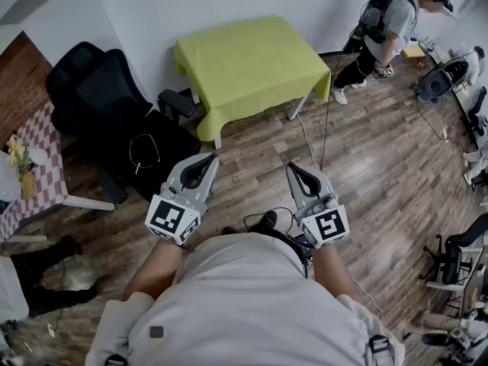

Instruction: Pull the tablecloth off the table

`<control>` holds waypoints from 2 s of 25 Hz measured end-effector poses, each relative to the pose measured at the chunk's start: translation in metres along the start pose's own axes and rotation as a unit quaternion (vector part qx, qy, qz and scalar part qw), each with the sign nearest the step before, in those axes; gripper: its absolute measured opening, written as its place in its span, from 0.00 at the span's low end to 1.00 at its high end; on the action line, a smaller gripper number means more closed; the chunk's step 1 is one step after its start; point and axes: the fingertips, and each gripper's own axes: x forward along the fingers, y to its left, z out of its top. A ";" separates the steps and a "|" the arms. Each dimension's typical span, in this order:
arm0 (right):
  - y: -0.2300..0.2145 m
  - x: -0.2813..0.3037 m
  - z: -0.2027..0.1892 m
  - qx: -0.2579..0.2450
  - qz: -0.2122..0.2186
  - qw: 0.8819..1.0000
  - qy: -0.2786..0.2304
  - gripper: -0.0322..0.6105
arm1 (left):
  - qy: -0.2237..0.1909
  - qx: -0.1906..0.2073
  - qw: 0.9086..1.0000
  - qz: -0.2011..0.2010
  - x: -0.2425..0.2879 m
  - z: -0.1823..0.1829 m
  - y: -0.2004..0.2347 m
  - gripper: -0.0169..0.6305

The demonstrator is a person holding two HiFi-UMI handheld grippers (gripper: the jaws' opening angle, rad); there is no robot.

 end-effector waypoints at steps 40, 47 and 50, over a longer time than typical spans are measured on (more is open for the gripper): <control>-0.338 0.016 -0.092 0.055 0.059 0.997 0.012 0.07 | 0.051 0.000 0.998 0.026 0.352 -0.016 -0.036 0.03; -0.358 0.078 -0.100 0.059 0.064 0.996 0.030 0.07 | 0.053 -0.018 0.998 0.031 0.383 -0.029 0.023 0.03; -0.364 0.111 -0.097 0.056 0.059 0.996 0.033 0.07 | 0.052 -0.025 0.998 0.025 0.396 -0.033 0.056 0.03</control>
